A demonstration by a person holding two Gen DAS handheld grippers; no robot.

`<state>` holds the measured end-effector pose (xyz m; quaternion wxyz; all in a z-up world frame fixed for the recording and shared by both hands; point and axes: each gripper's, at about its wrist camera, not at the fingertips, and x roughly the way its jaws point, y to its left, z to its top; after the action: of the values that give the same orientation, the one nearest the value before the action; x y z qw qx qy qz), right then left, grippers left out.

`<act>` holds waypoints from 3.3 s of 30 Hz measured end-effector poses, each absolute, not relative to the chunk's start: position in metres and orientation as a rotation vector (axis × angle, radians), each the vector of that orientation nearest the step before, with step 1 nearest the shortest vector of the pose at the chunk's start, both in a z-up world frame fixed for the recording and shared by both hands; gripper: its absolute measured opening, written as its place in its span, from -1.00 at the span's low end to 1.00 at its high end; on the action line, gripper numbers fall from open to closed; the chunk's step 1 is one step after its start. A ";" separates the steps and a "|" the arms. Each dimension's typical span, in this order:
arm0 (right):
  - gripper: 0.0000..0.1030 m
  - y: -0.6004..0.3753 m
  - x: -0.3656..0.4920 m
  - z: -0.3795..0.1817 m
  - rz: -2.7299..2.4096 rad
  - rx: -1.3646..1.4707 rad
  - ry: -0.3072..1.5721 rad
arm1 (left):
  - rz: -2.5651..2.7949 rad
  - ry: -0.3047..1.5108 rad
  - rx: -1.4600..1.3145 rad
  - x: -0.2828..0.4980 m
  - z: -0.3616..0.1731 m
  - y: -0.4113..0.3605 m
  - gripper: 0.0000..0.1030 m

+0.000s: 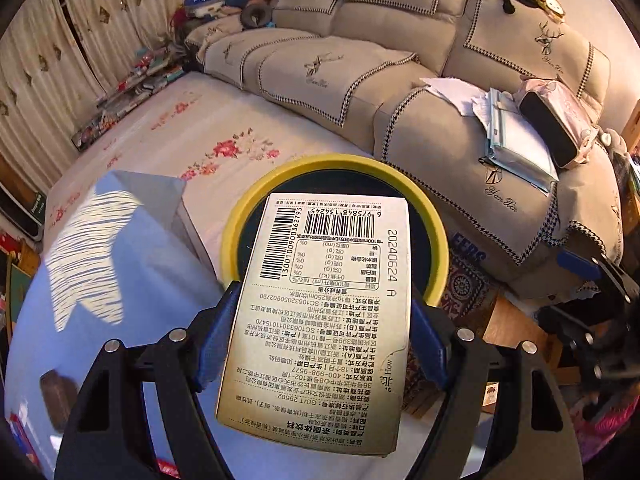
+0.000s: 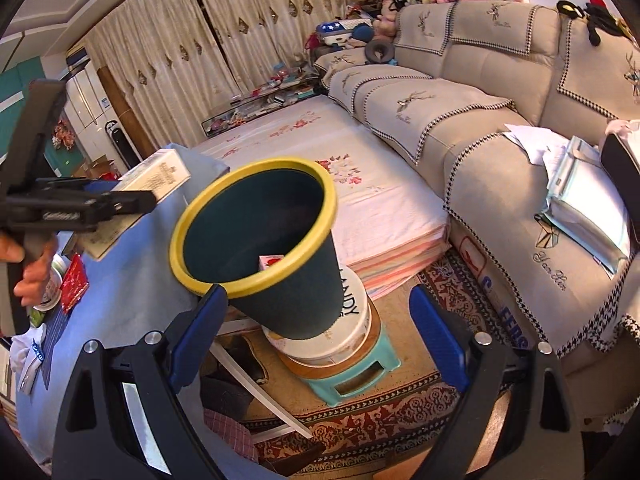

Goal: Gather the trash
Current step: 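Carry the receipt card over the bin and open the left gripper, then move both tools back over the table toward the red snack bag, then grasp the red snack bag with the right gripper and drop it into the bin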

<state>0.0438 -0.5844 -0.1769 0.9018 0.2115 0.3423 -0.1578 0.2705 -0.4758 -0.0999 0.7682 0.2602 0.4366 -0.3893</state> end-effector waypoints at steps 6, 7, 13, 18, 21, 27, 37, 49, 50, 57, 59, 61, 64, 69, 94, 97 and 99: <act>0.69 -0.598 0.037 -0.187 -0.346 0.469 0.719 | -0.791 0.997 0.572 0.297 -0.138 -0.506 0.50; 0.69 -0.598 0.037 -0.188 -0.345 0.473 0.721 | -0.783 1.007 0.561 0.301 -0.143 -0.508 0.50; 0.70 -0.595 0.038 -0.190 -0.333 0.471 0.732 | -0.745 1.000 0.535 0.310 -0.149 -0.513 0.71; 0.72 -0.588 0.040 -0.189 -0.316 0.465 0.732 | -0.725 0.919 0.436 0.293 -0.108 -0.483 0.71; 0.72 -0.580 0.044 -0.189 -0.298 0.458 0.738 | -0.707 0.849 0.347 0.270 -0.073 -0.447 0.80; 0.72 -0.555 0.060 -0.185 -0.232 0.419 0.757 | -0.666 0.737 0.182 0.219 -0.014 -0.358 0.90; 0.73 -0.480 0.090 -0.161 -0.071 0.313 0.756 | -0.355 0.545 0.008 0.158 0.017 -0.175 0.90; 0.73 -0.328 0.151 -0.152 0.232 0.095 0.841 | -0.028 0.533 -0.084 0.126 -0.013 -0.028 0.90; 0.73 -0.320 0.156 -0.152 0.246 0.077 0.846 | -0.021 0.537 -0.088 0.124 -0.016 -0.020 0.90; 0.73 -0.283 0.206 -0.144 0.308 -0.115 0.899 | -0.008 0.569 -0.133 0.117 -0.039 0.019 0.90; 0.73 -0.280 0.222 -0.148 0.329 -0.155 0.936 | -0.004 0.583 -0.146 0.118 -0.045 0.025 0.90; 0.73 -0.277 0.237 -0.154 0.340 -0.178 0.965 | -0.003 0.594 -0.158 0.119 -0.050 0.028 0.90; 0.73 -0.272 0.250 -0.162 0.354 -0.200 0.986 | -0.008 0.604 -0.166 0.119 -0.055 0.030 0.90; 0.73 -0.265 0.262 -0.170 0.378 -0.201 1.012 | -0.012 0.608 -0.166 0.119 -0.058 0.029 0.90; -0.45 -0.305 0.227 -0.147 0.314 -0.078 0.945 | -0.025 0.624 -0.159 0.122 -0.060 0.015 0.90; -0.45 -0.322 0.224 -0.138 0.283 -0.055 0.922 | -0.035 0.628 -0.153 0.123 -0.061 0.011 0.90; -0.45 -0.336 0.225 -0.136 0.254 -0.038 0.912 | -0.043 0.627 -0.145 0.122 -0.061 0.007 0.90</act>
<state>0.2249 -0.3362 -0.1357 0.8899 -0.0185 0.4390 0.1221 0.1224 0.0074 -0.0615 0.9484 -0.0711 0.3082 -0.0210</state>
